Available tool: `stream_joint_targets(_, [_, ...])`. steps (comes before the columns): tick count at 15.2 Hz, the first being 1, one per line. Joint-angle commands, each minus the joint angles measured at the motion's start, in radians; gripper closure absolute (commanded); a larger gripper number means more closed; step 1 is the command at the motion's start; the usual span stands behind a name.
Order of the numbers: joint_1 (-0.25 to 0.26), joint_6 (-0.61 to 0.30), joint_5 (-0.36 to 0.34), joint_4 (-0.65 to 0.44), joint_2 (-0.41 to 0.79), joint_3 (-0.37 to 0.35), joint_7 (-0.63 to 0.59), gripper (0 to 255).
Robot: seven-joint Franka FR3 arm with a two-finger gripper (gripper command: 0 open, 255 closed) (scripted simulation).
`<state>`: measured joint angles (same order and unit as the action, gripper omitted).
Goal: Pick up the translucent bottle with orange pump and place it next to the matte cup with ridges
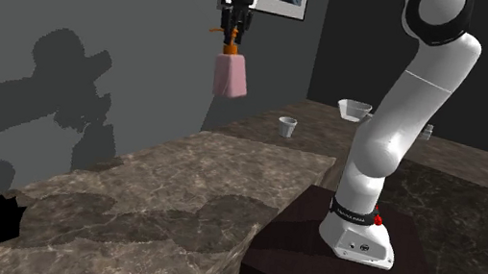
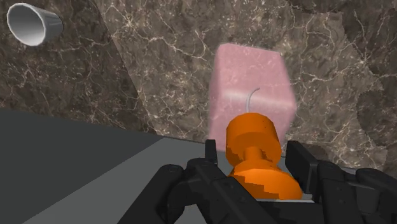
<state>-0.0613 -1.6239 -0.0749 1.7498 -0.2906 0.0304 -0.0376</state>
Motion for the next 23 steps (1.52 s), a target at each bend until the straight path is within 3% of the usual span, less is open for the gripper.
stream_joint_targets(1, [-0.017, 0.000, -0.002, 0.004, -0.008, 0.034, 0.052, 255])
stream_joint_targets(12, [-0.106, -0.009, 0.002, -0.050, 0.039, 0.225, 0.331, 255])
stream_joint_targets(23, [-0.210, 0.016, 0.094, -0.263, 0.234, 0.425, 0.635, 255])
